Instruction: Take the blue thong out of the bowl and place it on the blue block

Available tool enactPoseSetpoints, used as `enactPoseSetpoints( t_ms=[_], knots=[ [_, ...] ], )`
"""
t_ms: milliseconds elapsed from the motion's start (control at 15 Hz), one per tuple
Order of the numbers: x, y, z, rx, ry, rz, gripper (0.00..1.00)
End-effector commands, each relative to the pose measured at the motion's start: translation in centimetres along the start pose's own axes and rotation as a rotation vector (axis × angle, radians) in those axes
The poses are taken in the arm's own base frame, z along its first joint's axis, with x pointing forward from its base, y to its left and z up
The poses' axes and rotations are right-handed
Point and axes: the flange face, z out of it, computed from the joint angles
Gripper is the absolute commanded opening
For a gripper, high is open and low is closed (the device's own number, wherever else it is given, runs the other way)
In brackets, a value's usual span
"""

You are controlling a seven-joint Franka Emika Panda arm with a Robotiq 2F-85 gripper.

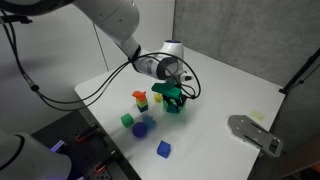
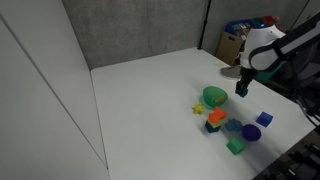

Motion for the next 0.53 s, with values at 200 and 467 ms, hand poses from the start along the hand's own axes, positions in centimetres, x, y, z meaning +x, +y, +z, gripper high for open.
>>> enactPoseSetpoints(
  t_ms=[200,467],
  knots=[
    [-7.0,4.0,4.2,0.016,-0.137,0.066,0.30],
    [-10.4,5.2,6.3,0.026,-0.205,0.104,0.30]
  ],
)
